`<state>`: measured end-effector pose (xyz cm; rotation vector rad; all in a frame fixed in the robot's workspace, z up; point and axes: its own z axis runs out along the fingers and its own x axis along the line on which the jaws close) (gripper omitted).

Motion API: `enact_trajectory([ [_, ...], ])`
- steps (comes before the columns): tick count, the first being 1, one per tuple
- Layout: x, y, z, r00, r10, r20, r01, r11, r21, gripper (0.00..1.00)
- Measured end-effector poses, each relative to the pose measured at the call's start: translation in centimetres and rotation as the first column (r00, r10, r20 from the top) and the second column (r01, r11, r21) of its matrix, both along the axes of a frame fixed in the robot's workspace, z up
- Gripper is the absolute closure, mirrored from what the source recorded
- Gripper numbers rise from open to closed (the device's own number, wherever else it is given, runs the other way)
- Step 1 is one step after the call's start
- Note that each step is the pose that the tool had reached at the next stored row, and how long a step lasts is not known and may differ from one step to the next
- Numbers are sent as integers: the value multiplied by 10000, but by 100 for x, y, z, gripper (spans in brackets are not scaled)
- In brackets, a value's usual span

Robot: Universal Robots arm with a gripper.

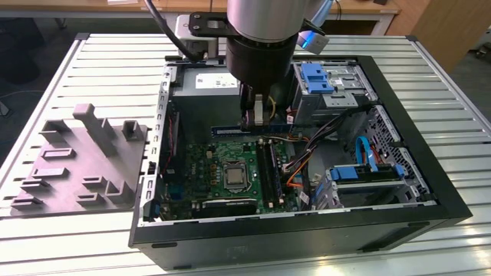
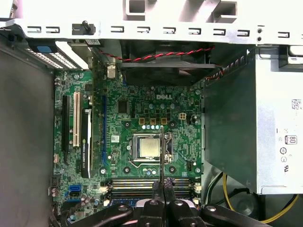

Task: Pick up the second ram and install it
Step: 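Insert the second ram into the second slot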

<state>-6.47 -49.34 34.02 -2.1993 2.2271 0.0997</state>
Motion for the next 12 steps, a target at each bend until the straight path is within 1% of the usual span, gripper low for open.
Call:
enact_trajectory([
  [3, 4, 0, -2, 10000, -19, 0, 19, 10000, 2, 89],
  [5, 5, 0, -5, 9997, -253, -1, 253, 9997, 0, 89],
  [7, 5, 0, -10, 9982, -596, -1, 596, 9982, -1, 89],
  [10, 5, 0, -15, 9936, -1126, -1, 1126, 9936, 0, 89],
  [12, 5, 0, -17, 9887, -1497, -1, 1497, 9887, 1, 89],
])
